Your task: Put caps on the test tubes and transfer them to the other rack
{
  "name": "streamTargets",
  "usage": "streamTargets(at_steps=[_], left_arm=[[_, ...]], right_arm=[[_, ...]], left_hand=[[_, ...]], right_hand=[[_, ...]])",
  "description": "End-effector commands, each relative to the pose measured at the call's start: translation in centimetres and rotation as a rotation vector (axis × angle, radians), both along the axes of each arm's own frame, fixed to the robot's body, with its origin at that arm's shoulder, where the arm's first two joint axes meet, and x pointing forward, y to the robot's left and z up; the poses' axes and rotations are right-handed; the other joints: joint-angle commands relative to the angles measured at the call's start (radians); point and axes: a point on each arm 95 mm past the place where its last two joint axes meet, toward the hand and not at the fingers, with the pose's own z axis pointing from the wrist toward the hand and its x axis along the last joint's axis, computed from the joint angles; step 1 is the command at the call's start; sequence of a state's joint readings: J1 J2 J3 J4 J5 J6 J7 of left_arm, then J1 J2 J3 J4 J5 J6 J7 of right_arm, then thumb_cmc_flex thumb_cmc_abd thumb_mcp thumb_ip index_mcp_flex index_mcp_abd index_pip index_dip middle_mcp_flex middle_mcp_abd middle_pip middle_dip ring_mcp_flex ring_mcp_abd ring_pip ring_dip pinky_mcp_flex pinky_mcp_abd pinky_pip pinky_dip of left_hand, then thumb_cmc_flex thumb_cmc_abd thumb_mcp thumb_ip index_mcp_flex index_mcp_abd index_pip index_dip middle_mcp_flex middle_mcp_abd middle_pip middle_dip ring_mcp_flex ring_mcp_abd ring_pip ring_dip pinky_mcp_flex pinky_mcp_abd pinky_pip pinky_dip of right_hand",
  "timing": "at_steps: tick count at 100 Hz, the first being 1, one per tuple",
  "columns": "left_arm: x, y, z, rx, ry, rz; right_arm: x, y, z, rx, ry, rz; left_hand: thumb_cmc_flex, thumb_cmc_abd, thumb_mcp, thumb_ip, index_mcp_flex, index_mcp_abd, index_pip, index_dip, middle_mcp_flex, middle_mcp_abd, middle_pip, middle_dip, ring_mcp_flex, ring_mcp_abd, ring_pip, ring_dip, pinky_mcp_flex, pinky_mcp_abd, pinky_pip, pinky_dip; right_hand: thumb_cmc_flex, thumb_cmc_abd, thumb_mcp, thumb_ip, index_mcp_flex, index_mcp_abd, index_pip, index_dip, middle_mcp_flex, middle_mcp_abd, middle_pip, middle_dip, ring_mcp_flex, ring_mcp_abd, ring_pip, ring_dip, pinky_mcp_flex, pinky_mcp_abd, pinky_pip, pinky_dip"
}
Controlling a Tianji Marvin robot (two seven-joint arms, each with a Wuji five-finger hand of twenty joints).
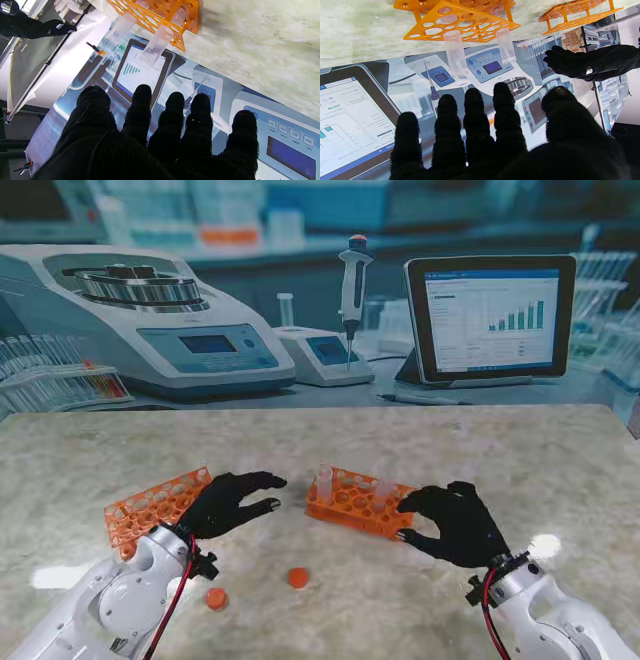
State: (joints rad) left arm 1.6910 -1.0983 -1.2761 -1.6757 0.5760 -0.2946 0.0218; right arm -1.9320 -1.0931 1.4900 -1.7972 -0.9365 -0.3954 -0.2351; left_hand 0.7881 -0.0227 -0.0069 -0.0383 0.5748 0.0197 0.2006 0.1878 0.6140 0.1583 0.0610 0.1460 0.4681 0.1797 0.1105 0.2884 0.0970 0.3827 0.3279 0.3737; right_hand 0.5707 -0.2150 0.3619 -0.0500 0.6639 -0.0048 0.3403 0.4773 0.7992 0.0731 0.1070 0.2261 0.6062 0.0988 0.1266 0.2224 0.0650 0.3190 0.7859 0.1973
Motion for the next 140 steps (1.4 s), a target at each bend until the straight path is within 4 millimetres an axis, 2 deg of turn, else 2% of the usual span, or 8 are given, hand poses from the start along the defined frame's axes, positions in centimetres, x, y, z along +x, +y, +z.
streamTargets(at_steps=[1, 78, 117, 140], left_arm=[[-0.1, -0.1, 0.0, 0.004, 0.003, -0.004], [-0.6, 0.2, 0.0, 0.023, 0.012, -0.005], [-0.6, 0.4, 0.1, 0.019, 0.012, -0.013], [-0.7, 0.4, 0.1, 0.019, 0.013, -0.014]], right_arm=[[-0.2, 0.0, -0.3, -0.001, 0.012, -0.004], [0.6, -0.1, -0.7, 0.010, 0.017, -0.033], [1.9, -0.3, -1.3, -0.033, 0.053, -0.058], [3.1, 0.2, -1.9, -0.057, 0.080, -0.061]], left_hand=[[-0.022, 0.041, -0.019, 0.016, 0.008, -0.020, 0.009, 0.010, -0.015, -0.011, -0.006, -0.013, 0.019, 0.012, -0.009, 0.000, -0.009, -0.006, -0.025, -0.027], [-0.021, 0.041, -0.019, 0.016, 0.010, -0.023, 0.007, 0.016, -0.007, -0.011, -0.004, -0.009, 0.034, 0.012, -0.002, 0.008, -0.005, -0.003, -0.007, -0.018], [-0.022, 0.041, -0.019, 0.017, 0.011, -0.022, 0.007, 0.018, -0.006, -0.012, -0.004, -0.007, 0.036, 0.009, -0.001, 0.012, -0.007, -0.001, -0.004, -0.017], [-0.022, 0.041, -0.019, 0.016, 0.010, -0.028, 0.007, 0.018, -0.007, -0.014, -0.004, -0.006, 0.035, 0.006, -0.002, 0.012, -0.007, -0.002, -0.004, -0.016]], right_hand=[[-0.011, 0.053, -0.008, 0.024, -0.010, 0.023, -0.019, -0.013, -0.011, 0.007, 0.006, -0.001, -0.015, 0.001, -0.012, -0.001, -0.019, 0.002, -0.006, -0.026], [-0.031, 0.038, 0.002, 0.022, -0.034, 0.021, -0.025, -0.012, -0.025, 0.016, 0.010, 0.018, -0.012, 0.014, -0.001, 0.024, -0.018, 0.007, 0.007, -0.012], [-0.097, 0.010, 0.004, 0.018, -0.065, 0.037, -0.045, -0.017, -0.058, 0.017, -0.004, 0.015, -0.030, 0.006, -0.009, 0.027, -0.019, 0.003, 0.007, -0.002], [-0.176, -0.006, 0.050, 0.009, -0.084, 0.043, -0.066, -0.029, -0.094, 0.014, -0.039, -0.040, -0.062, -0.023, -0.053, -0.033, -0.035, -0.006, -0.053, -0.036]])
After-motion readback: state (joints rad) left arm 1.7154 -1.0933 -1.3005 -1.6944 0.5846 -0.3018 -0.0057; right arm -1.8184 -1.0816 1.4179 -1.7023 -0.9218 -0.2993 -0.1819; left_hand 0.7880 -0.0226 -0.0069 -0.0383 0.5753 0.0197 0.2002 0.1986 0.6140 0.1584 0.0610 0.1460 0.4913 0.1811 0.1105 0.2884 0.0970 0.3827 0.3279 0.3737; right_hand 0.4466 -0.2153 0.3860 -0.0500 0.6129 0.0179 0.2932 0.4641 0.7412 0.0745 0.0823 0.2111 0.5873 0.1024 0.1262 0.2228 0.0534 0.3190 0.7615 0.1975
